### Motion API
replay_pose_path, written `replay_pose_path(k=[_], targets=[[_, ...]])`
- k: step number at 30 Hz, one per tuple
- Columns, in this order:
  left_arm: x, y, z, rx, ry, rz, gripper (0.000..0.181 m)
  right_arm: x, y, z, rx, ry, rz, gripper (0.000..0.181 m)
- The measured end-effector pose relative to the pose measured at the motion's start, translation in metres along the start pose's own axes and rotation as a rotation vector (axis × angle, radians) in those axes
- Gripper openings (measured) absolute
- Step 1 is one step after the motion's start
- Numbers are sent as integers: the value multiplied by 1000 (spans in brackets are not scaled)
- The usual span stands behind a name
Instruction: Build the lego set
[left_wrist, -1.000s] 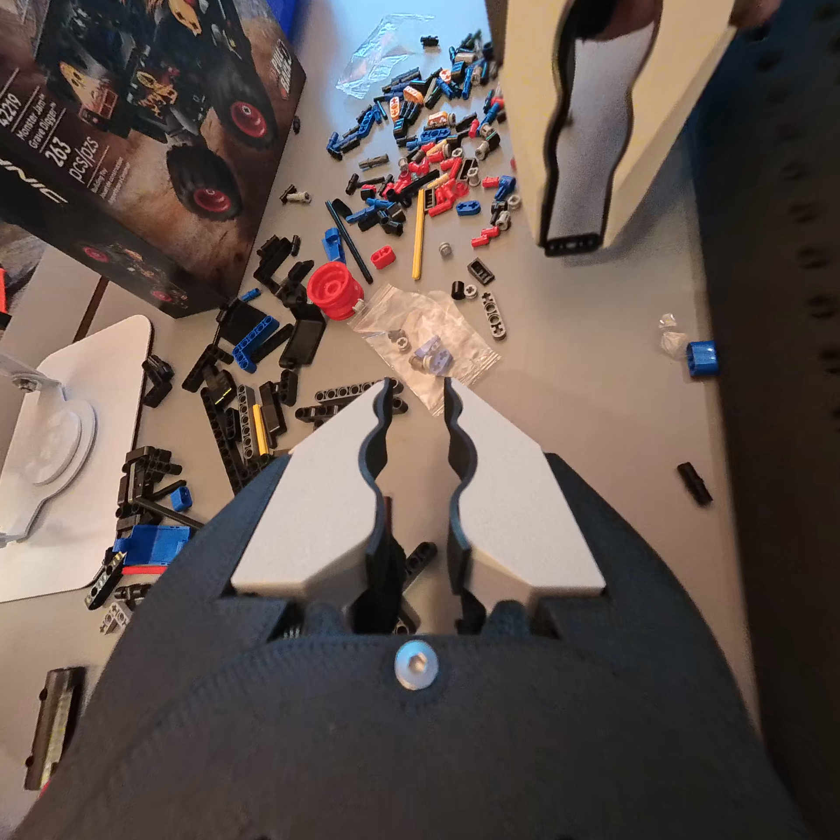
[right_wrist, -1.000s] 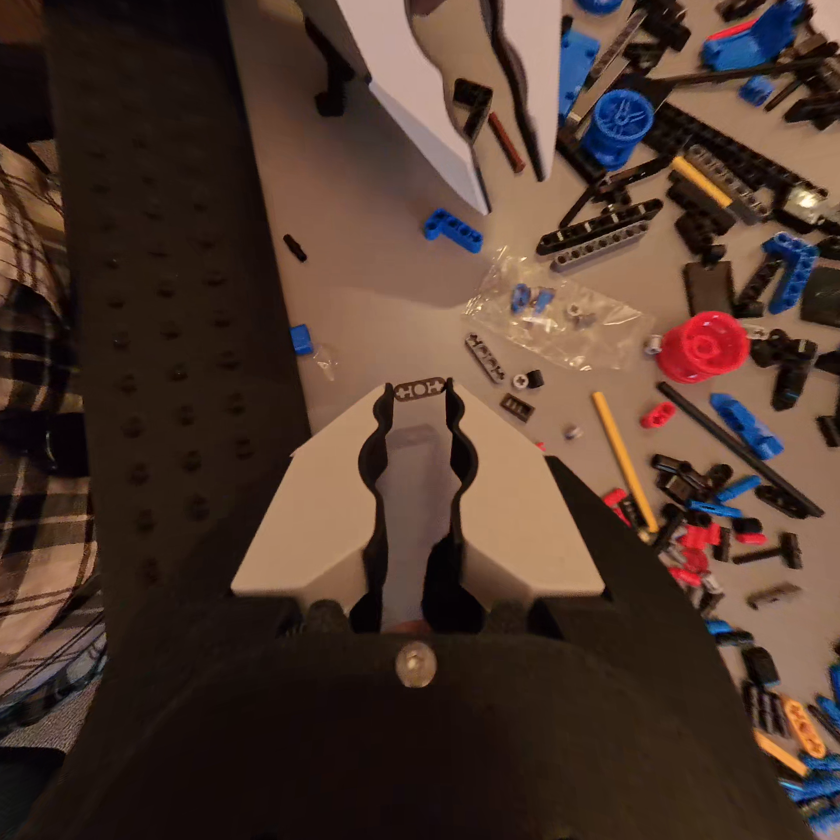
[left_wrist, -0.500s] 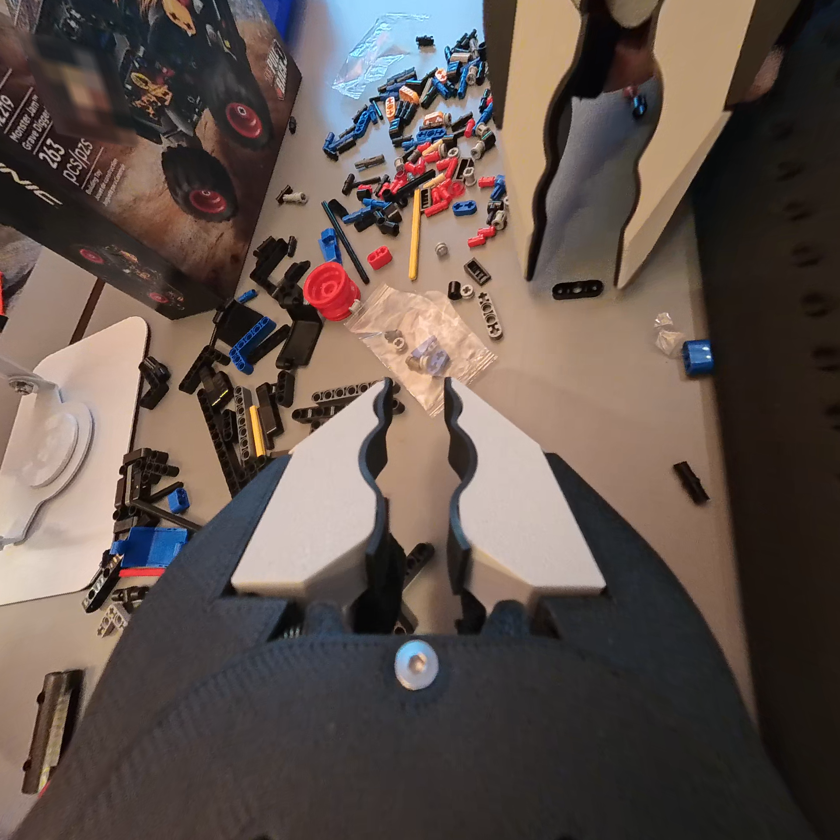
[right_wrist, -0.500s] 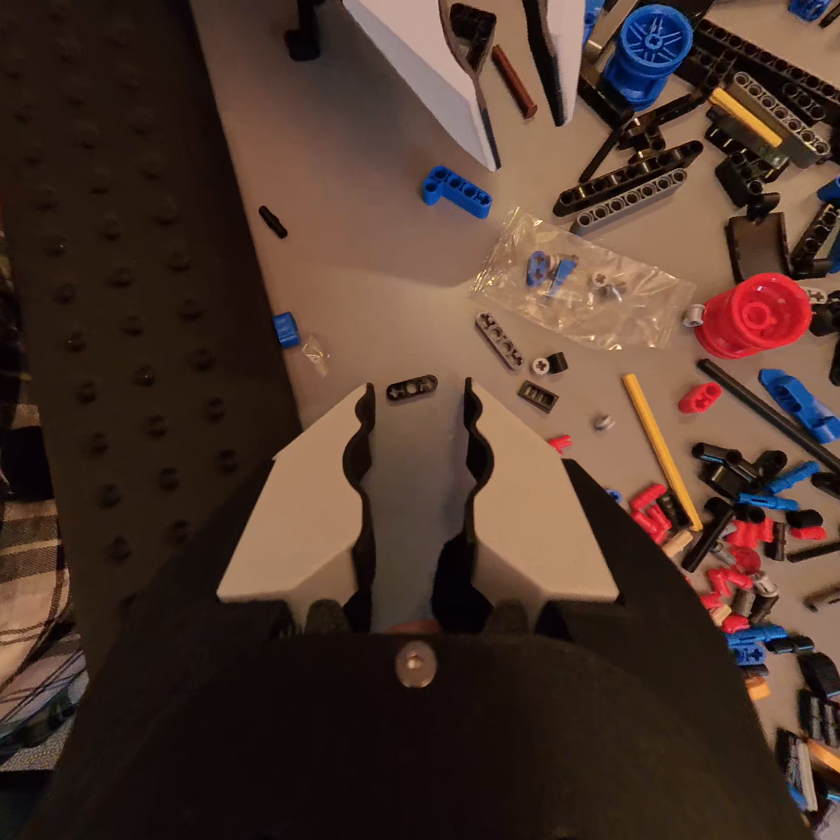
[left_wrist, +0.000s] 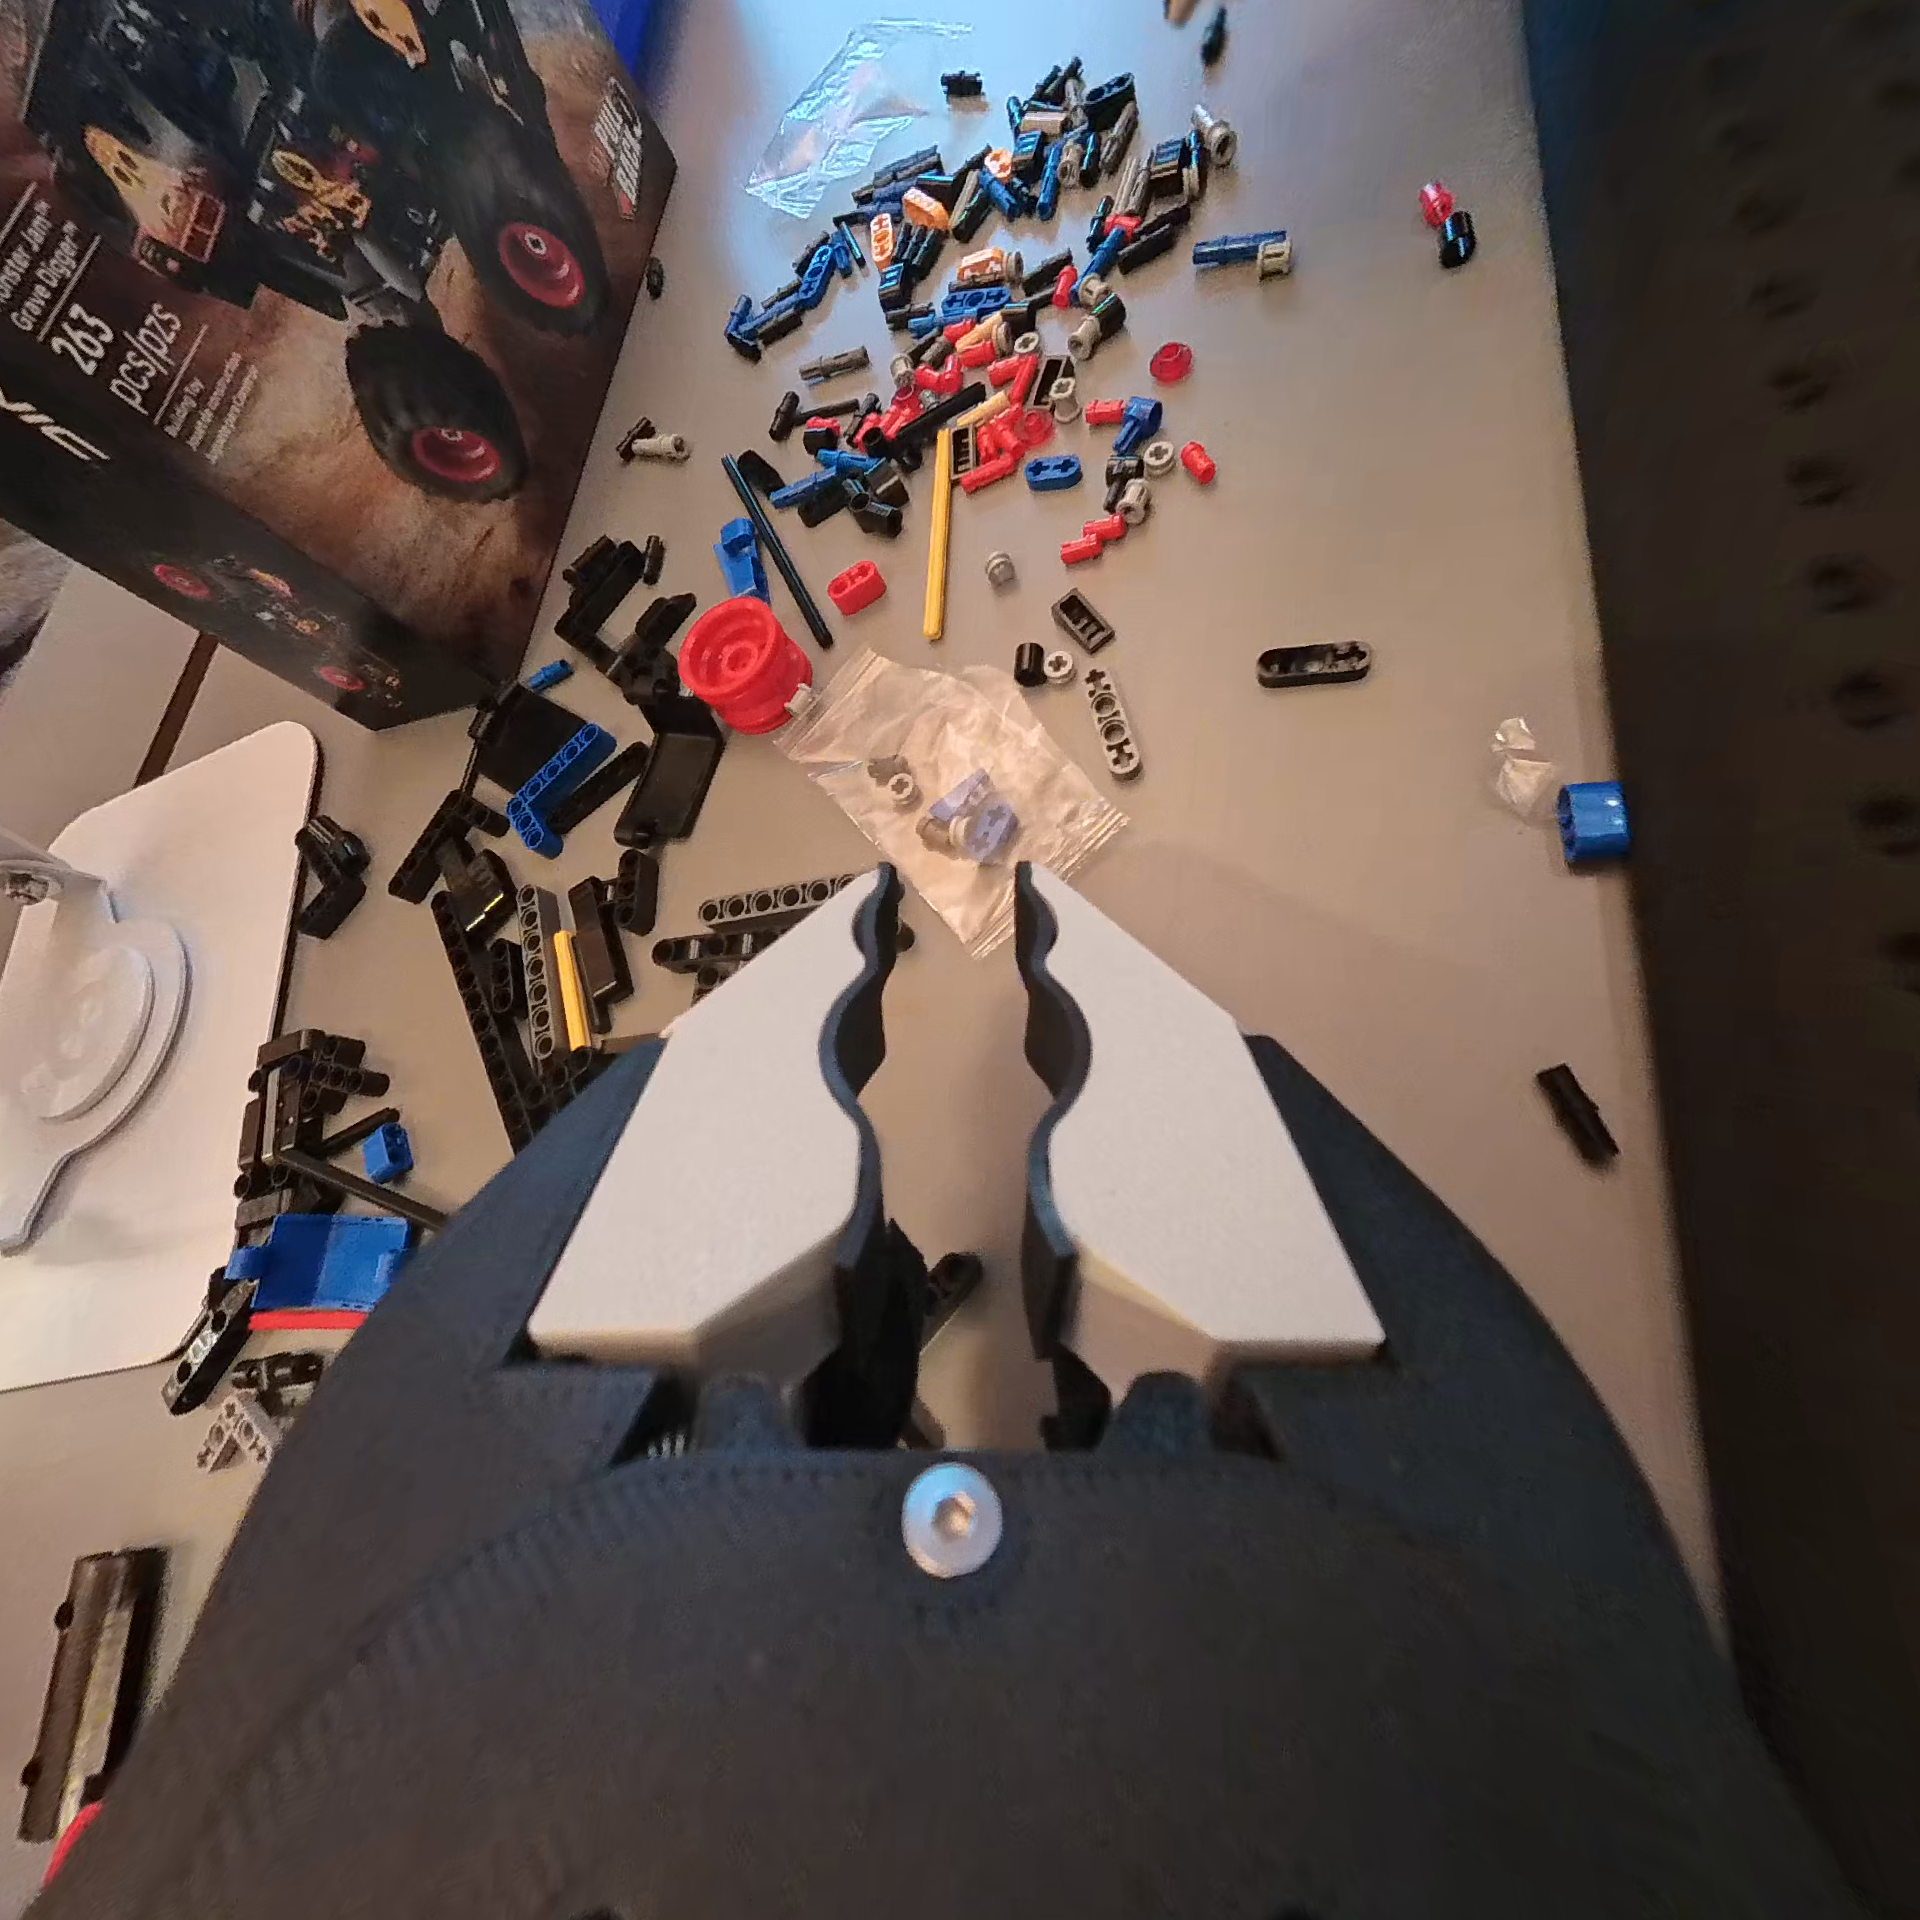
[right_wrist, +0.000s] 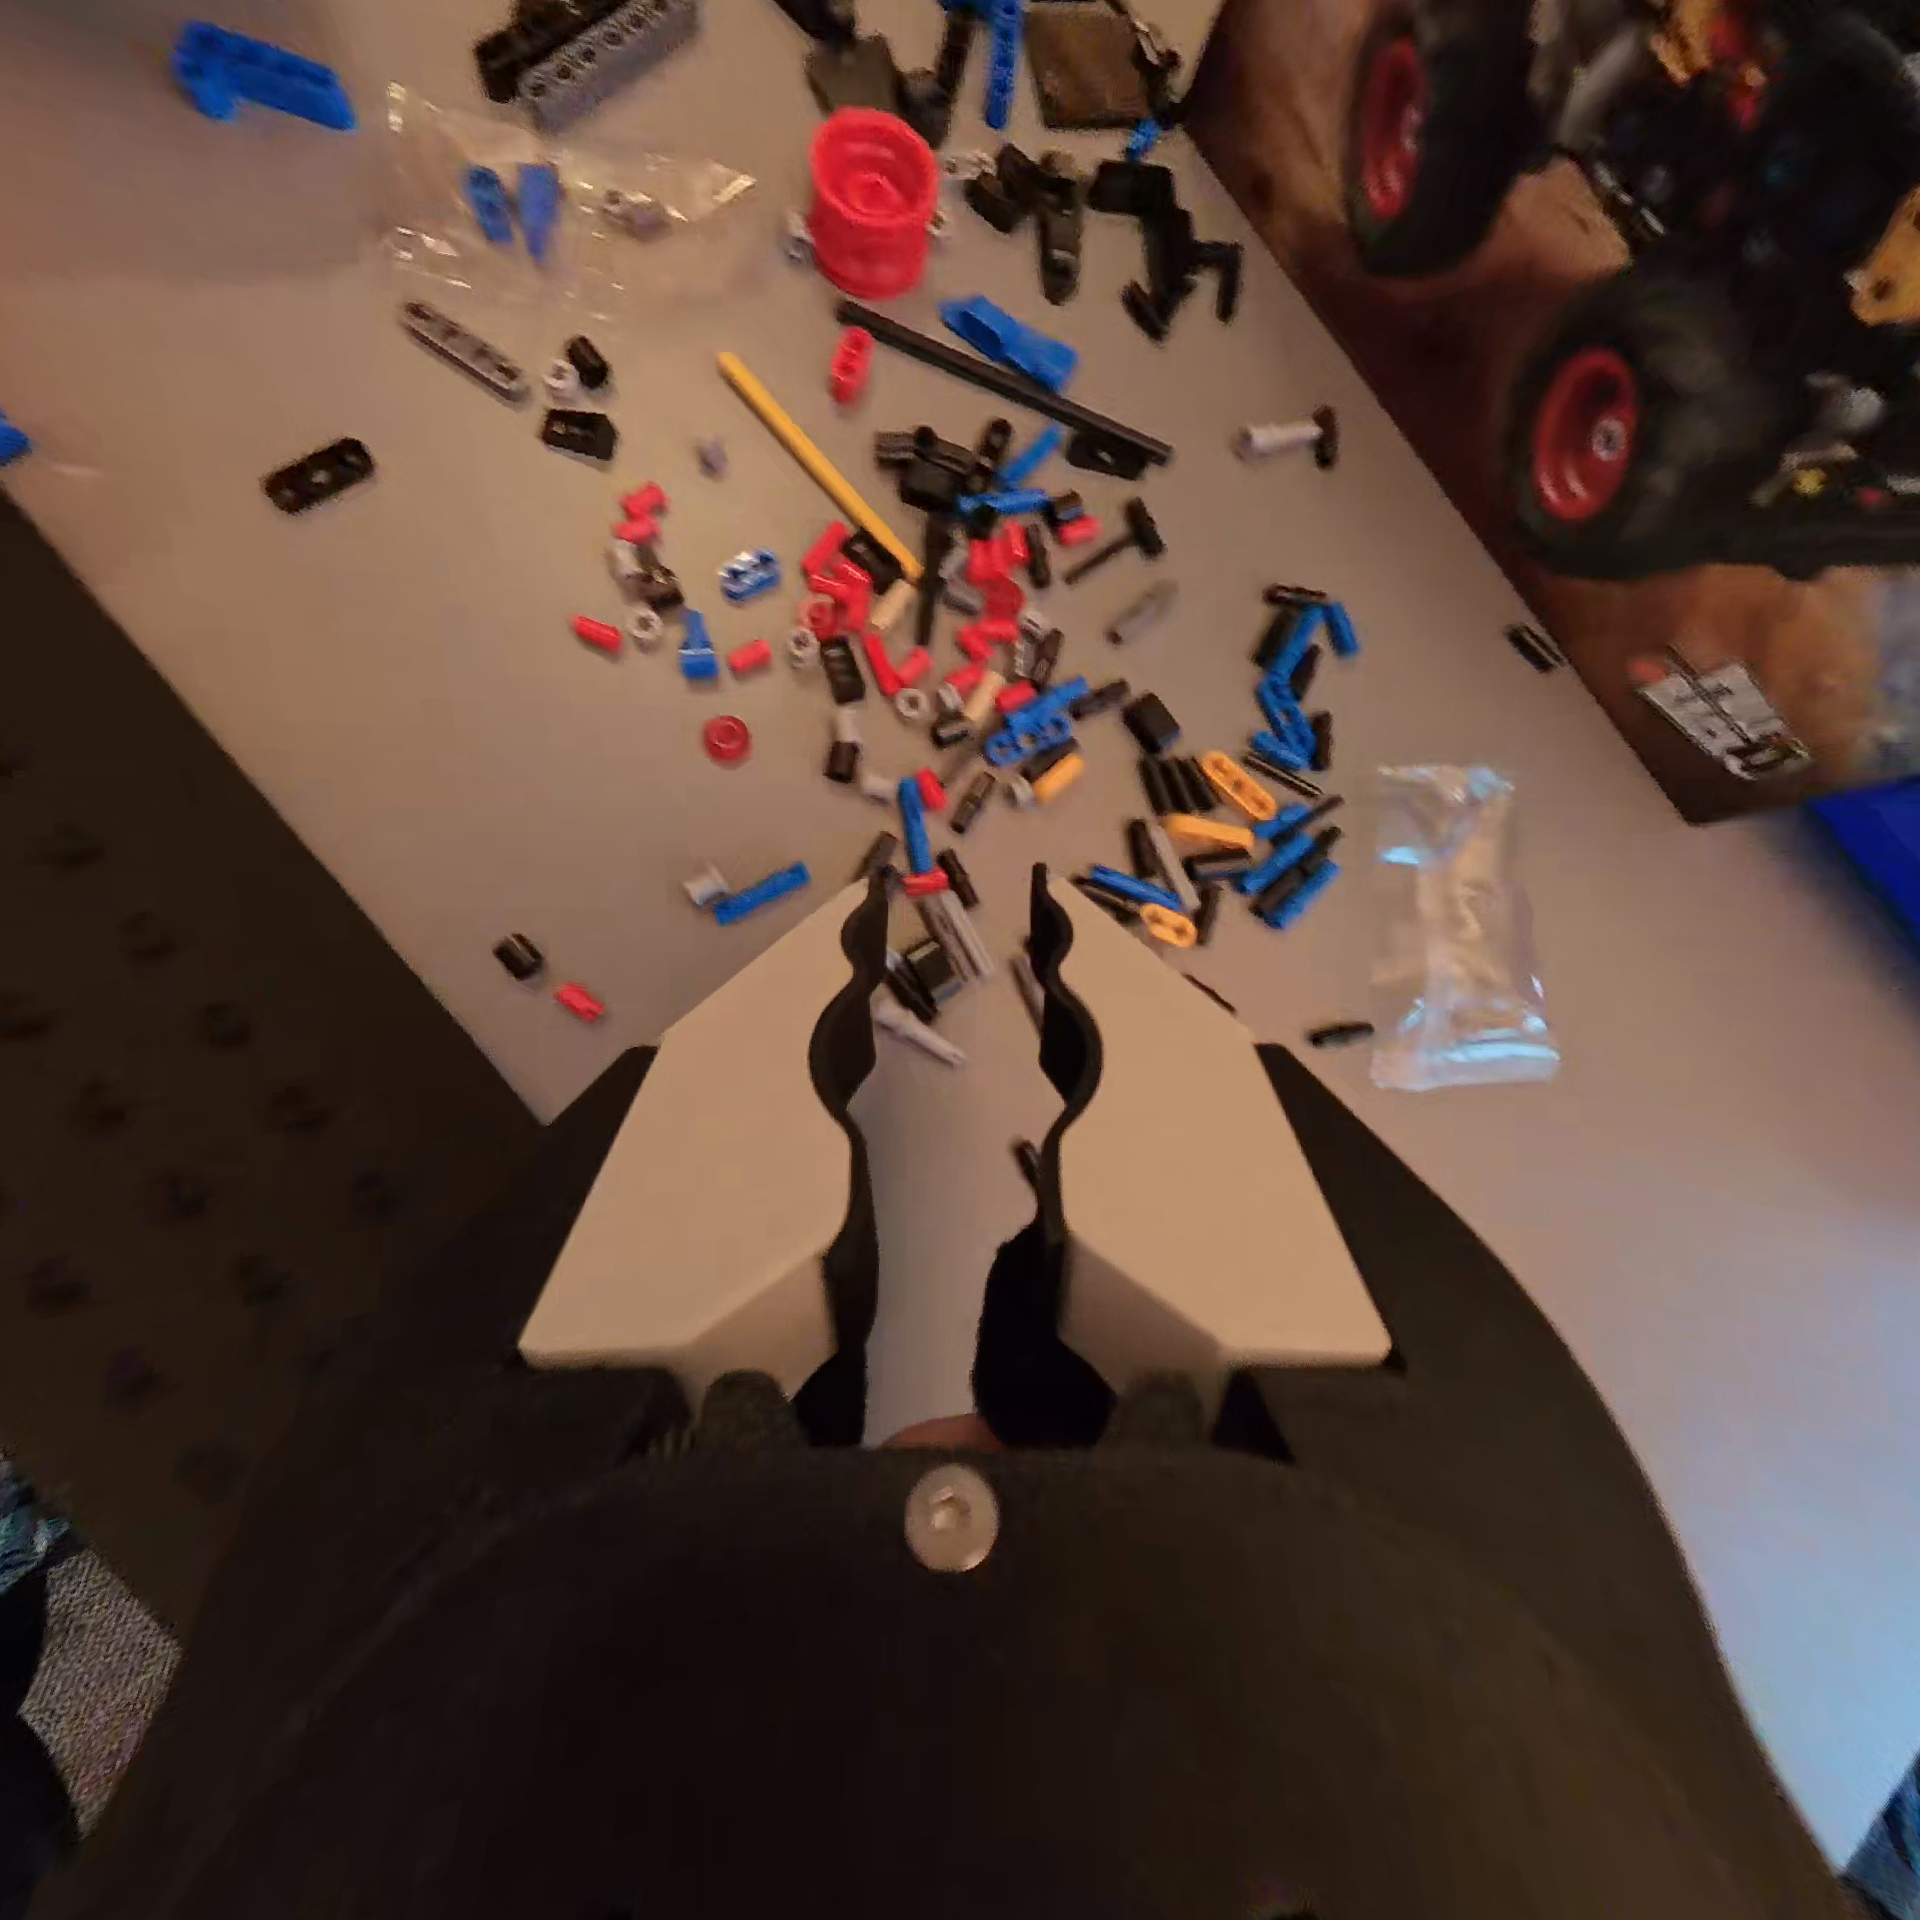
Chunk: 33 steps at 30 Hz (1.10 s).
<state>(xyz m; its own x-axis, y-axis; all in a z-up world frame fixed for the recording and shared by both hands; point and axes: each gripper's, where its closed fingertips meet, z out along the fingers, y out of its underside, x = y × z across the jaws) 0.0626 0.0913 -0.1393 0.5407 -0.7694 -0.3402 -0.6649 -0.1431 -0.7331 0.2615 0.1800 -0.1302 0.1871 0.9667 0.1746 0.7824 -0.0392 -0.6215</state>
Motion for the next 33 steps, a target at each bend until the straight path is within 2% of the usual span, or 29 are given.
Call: replay_pose_path(k=[10,14,18,33], targets=[[-2,3,3,-2,-1,-27,20,28,16,21,-50,34,-5,21],[-3,3,4,-1,1,-33,20,50,27,21,-104,87,-8,18],[-2,5,5,-7,6,-27,21,60,27,20,-94,77,5,18],[-3,8,6,-14,4,-37,20,36,-17,45,-20,-41,-113,18]])
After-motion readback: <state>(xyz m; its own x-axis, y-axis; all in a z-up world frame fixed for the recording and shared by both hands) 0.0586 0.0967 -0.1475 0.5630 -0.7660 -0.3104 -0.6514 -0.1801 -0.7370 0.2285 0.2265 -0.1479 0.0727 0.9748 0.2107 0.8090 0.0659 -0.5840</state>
